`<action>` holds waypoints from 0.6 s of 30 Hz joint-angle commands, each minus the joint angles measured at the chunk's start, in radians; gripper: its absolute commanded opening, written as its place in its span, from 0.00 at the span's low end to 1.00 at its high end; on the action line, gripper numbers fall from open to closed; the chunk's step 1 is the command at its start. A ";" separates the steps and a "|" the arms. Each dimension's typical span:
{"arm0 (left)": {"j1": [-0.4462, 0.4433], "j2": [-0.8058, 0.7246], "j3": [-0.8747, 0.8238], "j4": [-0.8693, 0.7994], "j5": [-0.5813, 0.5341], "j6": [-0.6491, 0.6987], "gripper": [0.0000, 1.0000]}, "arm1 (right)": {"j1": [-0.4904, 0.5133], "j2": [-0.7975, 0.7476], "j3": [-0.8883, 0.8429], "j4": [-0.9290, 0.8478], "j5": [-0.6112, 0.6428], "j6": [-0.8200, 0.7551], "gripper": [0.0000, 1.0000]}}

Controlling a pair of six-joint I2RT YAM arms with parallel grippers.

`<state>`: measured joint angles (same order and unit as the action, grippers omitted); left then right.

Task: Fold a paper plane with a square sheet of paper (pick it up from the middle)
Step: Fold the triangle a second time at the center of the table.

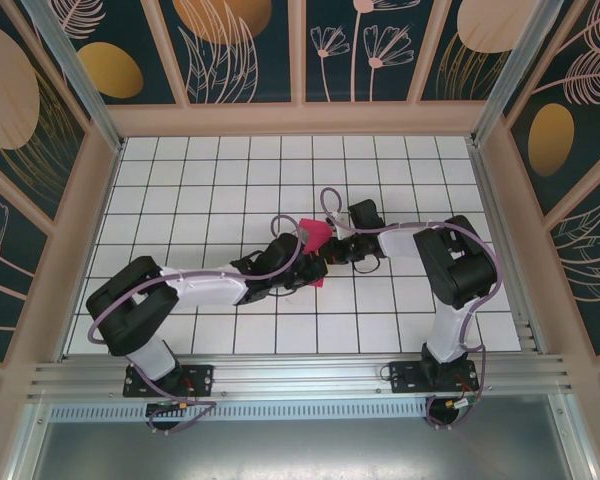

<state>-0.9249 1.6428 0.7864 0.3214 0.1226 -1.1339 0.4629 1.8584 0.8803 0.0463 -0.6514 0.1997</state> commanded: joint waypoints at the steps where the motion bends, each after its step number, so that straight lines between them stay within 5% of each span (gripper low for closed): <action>1: 0.006 0.052 0.024 -0.055 -0.040 0.031 0.11 | 0.017 0.046 -0.013 -0.019 0.079 -0.007 0.08; 18: -0.004 0.244 0.056 -0.061 0.030 0.036 0.10 | 0.016 0.049 -0.012 -0.018 0.077 -0.007 0.08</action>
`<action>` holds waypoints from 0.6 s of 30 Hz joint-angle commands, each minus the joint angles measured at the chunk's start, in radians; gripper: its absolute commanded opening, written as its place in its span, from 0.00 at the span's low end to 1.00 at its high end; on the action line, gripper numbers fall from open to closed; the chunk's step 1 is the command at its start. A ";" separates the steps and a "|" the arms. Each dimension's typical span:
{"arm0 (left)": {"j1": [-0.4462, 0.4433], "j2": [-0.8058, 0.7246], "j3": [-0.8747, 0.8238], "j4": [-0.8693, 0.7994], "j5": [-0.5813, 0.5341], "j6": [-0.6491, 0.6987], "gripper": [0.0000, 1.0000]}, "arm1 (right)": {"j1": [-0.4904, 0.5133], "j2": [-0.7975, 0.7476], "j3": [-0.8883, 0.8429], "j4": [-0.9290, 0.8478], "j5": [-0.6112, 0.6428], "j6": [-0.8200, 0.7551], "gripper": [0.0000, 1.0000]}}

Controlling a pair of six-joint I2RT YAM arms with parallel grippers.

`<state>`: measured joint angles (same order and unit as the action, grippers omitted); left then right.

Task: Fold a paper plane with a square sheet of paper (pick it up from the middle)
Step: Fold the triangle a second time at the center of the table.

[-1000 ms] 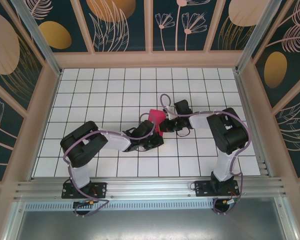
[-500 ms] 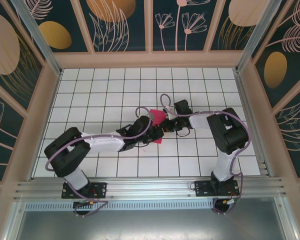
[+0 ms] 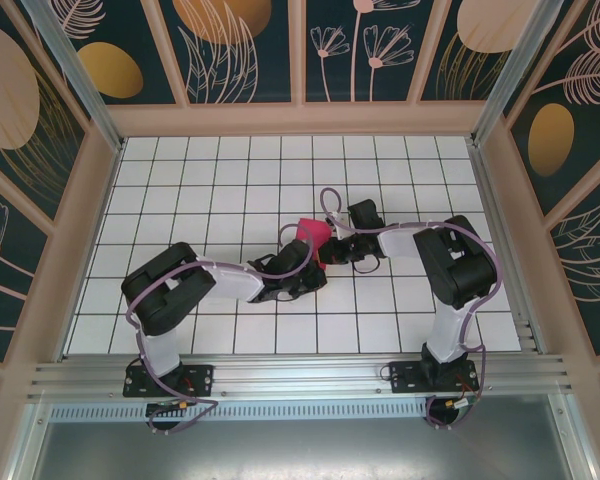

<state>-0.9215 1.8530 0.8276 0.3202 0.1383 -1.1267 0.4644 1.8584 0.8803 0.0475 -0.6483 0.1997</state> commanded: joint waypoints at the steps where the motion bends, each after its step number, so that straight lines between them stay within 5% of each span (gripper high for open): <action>1: -0.009 0.037 0.026 -0.103 -0.001 0.040 0.10 | 0.014 0.051 -0.013 -0.019 0.073 -0.007 0.08; 13: 0.027 -0.132 0.010 -0.134 -0.122 0.055 0.10 | 0.014 0.058 -0.001 -0.023 0.077 -0.009 0.08; 18: 0.068 -0.113 0.000 -0.077 -0.063 0.051 0.10 | 0.014 0.057 0.002 -0.029 0.077 -0.009 0.08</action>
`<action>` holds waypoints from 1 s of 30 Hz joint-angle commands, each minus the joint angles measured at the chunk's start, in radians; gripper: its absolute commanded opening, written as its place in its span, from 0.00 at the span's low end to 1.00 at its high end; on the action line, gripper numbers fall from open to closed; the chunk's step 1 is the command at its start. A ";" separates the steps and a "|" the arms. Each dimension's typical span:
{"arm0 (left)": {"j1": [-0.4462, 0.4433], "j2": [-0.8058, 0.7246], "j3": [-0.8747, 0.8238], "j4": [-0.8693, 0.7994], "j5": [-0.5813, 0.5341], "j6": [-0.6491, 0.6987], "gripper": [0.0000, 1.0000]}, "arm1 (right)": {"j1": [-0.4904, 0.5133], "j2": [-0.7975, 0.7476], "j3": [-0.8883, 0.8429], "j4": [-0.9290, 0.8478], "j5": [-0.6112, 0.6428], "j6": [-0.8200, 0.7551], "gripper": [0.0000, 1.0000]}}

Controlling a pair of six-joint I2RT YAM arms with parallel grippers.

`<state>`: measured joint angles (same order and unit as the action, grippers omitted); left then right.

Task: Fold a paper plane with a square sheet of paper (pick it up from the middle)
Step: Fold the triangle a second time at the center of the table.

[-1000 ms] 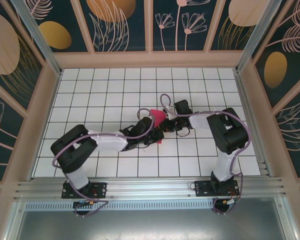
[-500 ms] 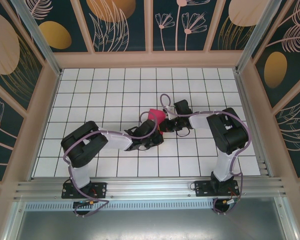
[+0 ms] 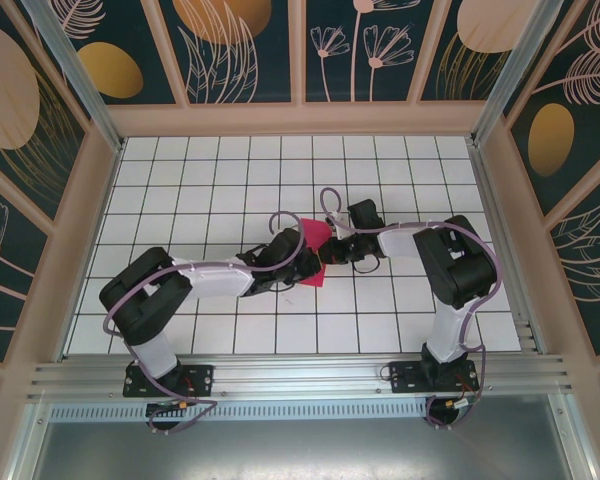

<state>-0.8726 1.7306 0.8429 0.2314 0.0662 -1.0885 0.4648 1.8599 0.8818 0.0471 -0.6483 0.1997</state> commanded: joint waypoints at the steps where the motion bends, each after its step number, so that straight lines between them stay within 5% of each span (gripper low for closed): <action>1: 0.023 0.021 -0.012 0.022 0.022 0.013 0.10 | 0.014 0.056 -0.001 -0.028 0.077 -0.009 0.08; 20: 0.025 0.139 -0.024 0.031 0.055 0.000 0.11 | 0.014 0.067 0.005 -0.029 0.075 -0.009 0.08; 30: 0.081 0.033 0.002 0.019 0.036 0.033 0.13 | 0.015 0.062 0.000 -0.029 0.076 -0.012 0.08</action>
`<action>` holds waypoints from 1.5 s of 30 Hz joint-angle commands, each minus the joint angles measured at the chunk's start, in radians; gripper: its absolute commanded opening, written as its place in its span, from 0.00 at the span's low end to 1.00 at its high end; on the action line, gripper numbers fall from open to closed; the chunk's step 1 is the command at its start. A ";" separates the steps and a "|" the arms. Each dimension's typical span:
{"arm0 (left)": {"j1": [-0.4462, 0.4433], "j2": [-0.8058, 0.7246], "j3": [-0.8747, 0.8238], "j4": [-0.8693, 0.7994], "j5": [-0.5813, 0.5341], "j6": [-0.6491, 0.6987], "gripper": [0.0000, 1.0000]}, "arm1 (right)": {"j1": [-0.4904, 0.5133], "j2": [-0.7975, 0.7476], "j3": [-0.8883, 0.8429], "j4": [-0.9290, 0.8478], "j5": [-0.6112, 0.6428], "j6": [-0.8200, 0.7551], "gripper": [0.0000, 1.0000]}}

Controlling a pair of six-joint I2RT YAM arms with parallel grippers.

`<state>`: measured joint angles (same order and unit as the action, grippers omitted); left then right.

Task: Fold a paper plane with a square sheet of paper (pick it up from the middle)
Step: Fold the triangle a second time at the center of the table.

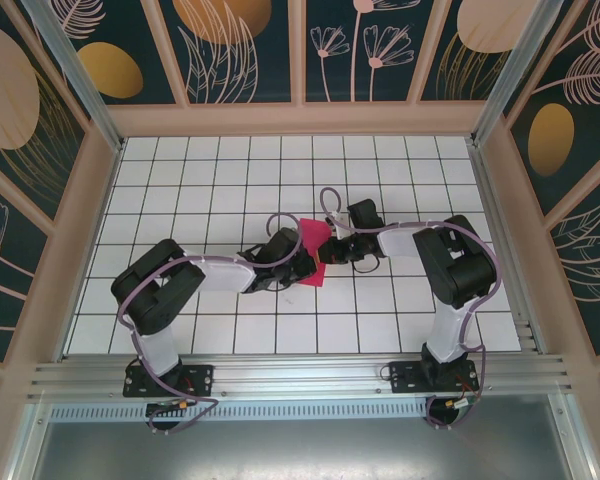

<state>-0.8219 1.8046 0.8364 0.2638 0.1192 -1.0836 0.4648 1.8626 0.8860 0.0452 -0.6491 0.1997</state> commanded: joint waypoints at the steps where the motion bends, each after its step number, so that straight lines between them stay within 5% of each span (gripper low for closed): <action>1: 0.039 -0.036 0.013 -0.011 -0.010 0.032 0.13 | 0.015 0.058 -0.004 -0.028 0.077 -0.012 0.08; 45: 0.107 0.121 0.077 -0.045 0.006 0.098 0.13 | 0.015 0.056 -0.004 -0.043 0.086 -0.018 0.08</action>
<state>-0.7158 1.9018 0.9287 0.2359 0.1253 -0.9985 0.4660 1.8645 0.8879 0.0448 -0.6476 0.1993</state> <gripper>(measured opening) 0.128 0.084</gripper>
